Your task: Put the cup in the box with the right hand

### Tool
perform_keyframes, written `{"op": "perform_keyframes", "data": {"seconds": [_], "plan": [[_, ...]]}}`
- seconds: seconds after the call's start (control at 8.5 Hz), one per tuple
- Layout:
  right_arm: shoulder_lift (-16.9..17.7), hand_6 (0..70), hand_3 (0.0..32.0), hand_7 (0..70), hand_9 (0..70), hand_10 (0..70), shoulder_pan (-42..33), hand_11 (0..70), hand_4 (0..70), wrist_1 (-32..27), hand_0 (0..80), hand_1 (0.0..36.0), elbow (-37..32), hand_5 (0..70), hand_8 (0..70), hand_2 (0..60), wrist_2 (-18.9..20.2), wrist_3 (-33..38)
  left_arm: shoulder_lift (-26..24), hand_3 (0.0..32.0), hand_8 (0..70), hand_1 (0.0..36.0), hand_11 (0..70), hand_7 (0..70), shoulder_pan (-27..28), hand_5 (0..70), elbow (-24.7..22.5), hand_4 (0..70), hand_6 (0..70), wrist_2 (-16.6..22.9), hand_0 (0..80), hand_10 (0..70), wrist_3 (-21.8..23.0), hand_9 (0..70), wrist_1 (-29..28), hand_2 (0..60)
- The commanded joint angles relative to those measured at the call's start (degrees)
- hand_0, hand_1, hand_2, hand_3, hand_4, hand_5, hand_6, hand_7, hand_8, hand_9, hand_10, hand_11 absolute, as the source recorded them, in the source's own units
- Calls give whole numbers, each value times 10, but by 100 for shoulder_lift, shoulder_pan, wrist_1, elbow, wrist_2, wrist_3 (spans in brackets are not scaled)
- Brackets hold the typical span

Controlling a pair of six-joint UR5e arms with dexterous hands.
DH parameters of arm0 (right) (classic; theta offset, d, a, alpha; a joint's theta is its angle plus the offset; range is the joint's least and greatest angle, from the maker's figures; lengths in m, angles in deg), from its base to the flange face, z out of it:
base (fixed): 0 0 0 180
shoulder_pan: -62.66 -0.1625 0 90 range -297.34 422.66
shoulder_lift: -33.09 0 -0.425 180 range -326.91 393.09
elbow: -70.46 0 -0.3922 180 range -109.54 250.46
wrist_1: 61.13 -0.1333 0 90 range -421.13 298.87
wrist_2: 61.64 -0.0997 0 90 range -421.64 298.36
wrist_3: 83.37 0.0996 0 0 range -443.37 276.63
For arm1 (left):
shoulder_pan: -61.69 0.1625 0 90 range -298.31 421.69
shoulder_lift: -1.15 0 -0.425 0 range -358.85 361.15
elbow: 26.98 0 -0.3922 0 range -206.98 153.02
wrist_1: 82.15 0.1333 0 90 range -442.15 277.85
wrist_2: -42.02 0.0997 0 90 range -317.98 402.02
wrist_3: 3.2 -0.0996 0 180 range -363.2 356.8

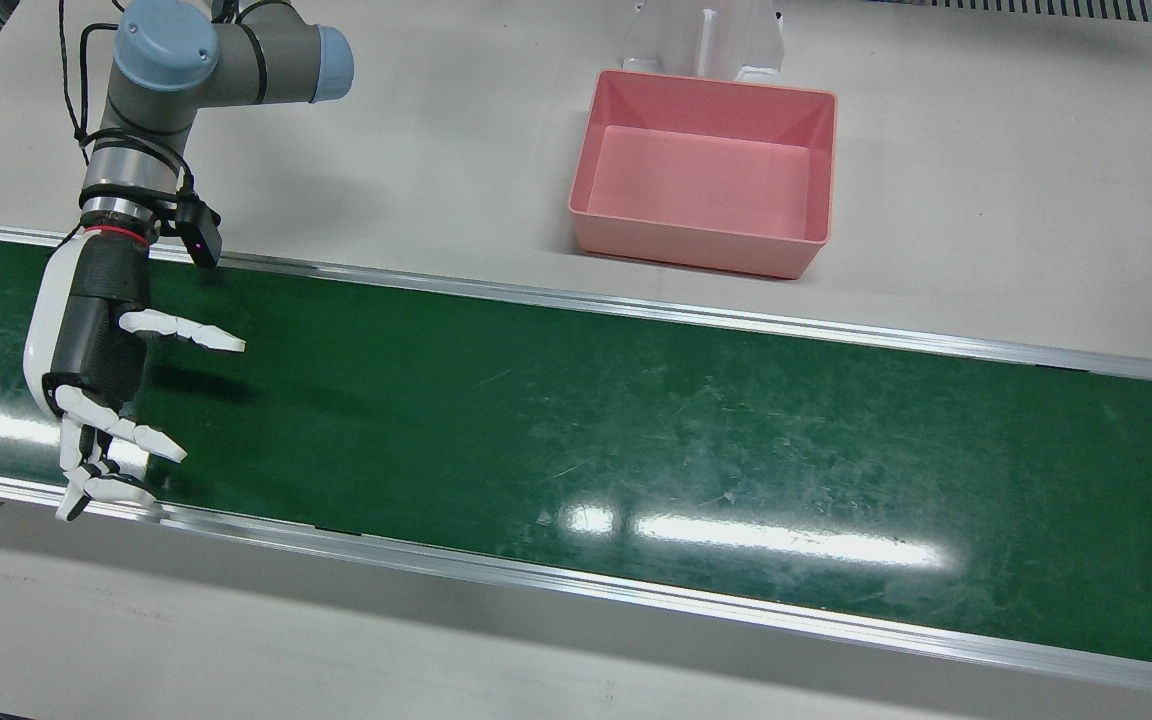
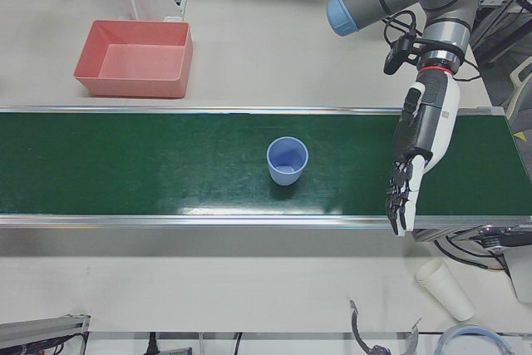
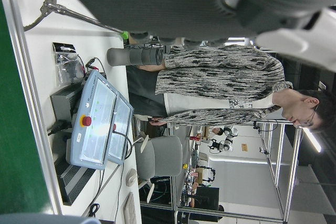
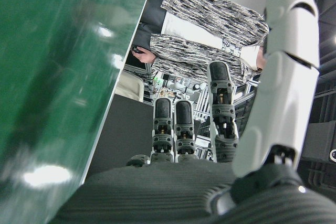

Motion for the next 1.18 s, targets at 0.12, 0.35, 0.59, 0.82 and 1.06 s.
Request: {"op": "perform_keyframes", "data": {"seconds": [0.12, 0.35, 0.59, 0.82, 1.06], "plan": [[-129, 98, 0, 402, 280, 16, -27, 36, 332, -9, 543, 140, -100, 62, 168, 30, 36, 0, 0, 0, 0, 0, 0, 0, -8, 0, 0, 0, 0, 0, 0, 0, 0, 0, -9, 0], [-199, 98, 0, 404, 281, 17, -18, 37, 303, -1, 535, 161, -161, 63, 169, 95, 19, 0, 0, 0, 0, 0, 0, 0, -8, 0, 0, 0, 0, 0, 0, 0, 0, 0, 0, 0], [-322, 100, 0, 417, 285, 11, -18, 29, 326, 8, 537, 148, -240, 62, 170, 64, 19, -35, 0, 0, 0, 0, 0, 0, 0, 0, 0, 0, 0, 0, 0, 0, 0, 0, 0, 0], [-340, 98, 0, 414, 285, 0, -10, 13, 343, 8, 543, 144, -250, 61, 170, 34, 19, -96, 0, 0, 0, 0, 0, 0, 0, 0, 0, 0, 0, 0, 0, 0, 0, 0, 0, 0], [-340, 98, 0, 411, 283, 0, -10, 6, 339, 8, 546, 151, -241, 62, 169, 35, 27, -157, 0, 0, 0, 0, 0, 0, 0, 0, 0, 0, 0, 0, 0, 0, 0, 0, 0, 0]]}}
